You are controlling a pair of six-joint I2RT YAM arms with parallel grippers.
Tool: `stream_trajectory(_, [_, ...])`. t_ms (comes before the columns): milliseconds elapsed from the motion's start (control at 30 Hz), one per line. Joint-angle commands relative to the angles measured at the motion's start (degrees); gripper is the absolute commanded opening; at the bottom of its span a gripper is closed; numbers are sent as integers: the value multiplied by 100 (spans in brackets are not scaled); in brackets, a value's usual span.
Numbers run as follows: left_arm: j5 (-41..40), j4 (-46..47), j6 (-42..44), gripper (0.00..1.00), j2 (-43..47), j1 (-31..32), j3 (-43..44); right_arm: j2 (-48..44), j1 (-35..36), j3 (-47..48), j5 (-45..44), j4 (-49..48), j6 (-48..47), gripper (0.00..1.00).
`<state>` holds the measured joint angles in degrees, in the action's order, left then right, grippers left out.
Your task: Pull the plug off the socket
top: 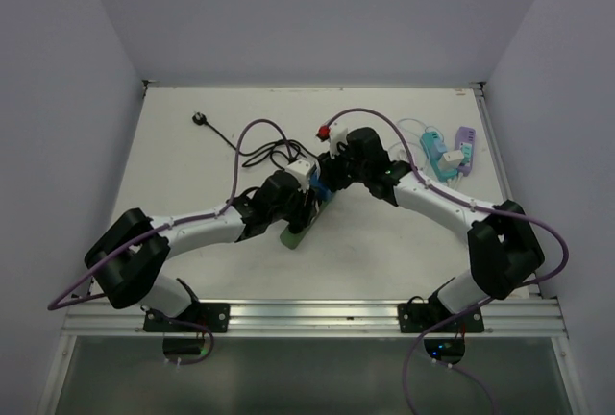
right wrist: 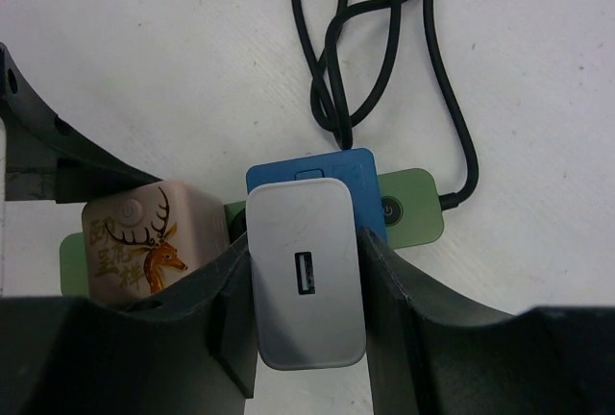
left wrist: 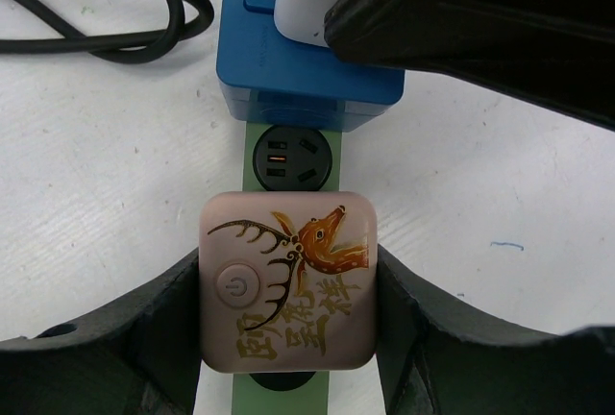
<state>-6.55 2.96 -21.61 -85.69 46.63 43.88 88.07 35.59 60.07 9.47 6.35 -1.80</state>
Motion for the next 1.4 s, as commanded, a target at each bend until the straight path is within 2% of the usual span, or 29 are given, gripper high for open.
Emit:
stream_trajectory(0, [-242, -930, -2, 1, -27, -137, -388, -835, 290, 5, 486, -1171, 918, 2])
stream_trajectory(33, [-233, -851, 42, 10, 17, -146, -415, -862, 308, -39, 450, -1197, 953, 8])
stream_trajectory(100, [-224, -806, 69, 19, 122, -146, -415, -853, 308, -136, 398, -1189, 1076, 14])
stream_trajectory(167, [-242, -771, 112, 30, 219, -137, -406, -862, 308, -197, 371, -1189, 1156, 25])
stream_trajectory(200, [-259, -762, 130, 41, 246, -146, -415, -871, 316, -224, 345, -1197, 1243, 29])
stream_trajectory(333, [-286, -744, 148, 61, 447, -137, -459, -967, 334, -356, 248, -1294, 1446, 50])
stream_trajectory(367, [-295, -736, 148, 64, 491, -146, -485, -976, 334, -373, 213, -1285, 1463, 52])
stream_trajectory(400, [-295, -727, 130, 71, 535, -137, -503, -994, 334, -374, 187, -1259, 1481, 55])
stream_trajectory(467, [-303, -709, 122, 79, 667, -137, -529, -1029, 334, -374, 204, -1224, 1507, 65])
stream_trajectory(500, [-303, -709, 113, 87, 711, -146, -538, -1046, 334, -365, 221, -1224, 1568, 68])
stream_trajectory(600, [-295, -744, 104, 100, 843, -137, -494, -1126, 334, -321, 371, -1180, 1648, 79])
stream_trajectory(667, [-295, -814, 95, 100, 940, -137, -433, -1143, 334, -164, 284, -847, 1639, 84])
stream_trajectory(867, [-338, -1043, 69, 100, 1397, -128, -248, -1503, 106, -119, -156, -266, 1850, 85])
stream_trajectory(1100, [-453, -1517, -299, 100, 1870, -40, -353, -1873, -956, -347, 301, -125, 2570, 82])
stream_trajectory(1200, [-462, -1588, -642, 96, 2117, -31, -555, -1741, -1334, -444, 318, -29, 2711, 79])
stream_trajectory(1367, [-365, -1676, -880, 93, 2469, 4, -670, -1433, -1600, -575, 977, -142, 2853, 74])
